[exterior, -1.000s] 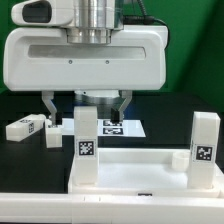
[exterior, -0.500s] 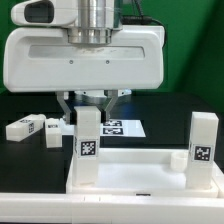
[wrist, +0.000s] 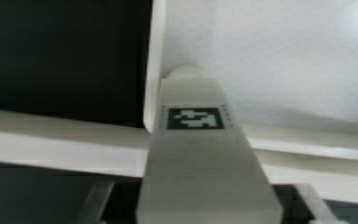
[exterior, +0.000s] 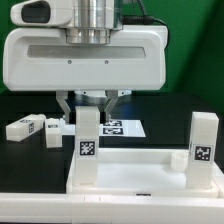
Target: Assemble desk
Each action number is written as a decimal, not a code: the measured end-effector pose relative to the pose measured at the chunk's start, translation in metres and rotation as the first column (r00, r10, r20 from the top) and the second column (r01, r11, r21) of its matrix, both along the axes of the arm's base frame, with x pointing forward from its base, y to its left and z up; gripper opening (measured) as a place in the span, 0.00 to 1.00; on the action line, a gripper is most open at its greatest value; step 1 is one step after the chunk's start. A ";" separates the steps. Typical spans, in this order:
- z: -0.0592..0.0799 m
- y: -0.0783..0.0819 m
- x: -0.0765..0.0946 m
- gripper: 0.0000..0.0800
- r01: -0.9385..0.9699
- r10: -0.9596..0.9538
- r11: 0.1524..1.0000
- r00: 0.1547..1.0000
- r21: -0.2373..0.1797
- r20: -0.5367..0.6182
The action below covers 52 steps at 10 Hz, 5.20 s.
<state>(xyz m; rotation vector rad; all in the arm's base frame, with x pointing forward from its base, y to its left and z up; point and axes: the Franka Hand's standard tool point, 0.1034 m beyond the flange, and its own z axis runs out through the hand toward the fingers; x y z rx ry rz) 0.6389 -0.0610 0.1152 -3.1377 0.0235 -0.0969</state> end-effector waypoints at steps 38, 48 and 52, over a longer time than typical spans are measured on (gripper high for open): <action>-0.003 -0.001 0.000 0.49 -0.127 0.126 0.992 0.992 0.009 0.014; -0.004 -0.005 -0.002 0.36 0.544 -0.545 0.833 0.838 0.101 -0.024; -0.004 -0.004 0.000 0.36 0.802 -0.802 0.585 0.594 0.121 -0.057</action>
Offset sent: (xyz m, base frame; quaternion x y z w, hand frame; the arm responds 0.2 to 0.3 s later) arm -0.0099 0.0039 -0.0038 0.0296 0.0039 0.2060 0.9781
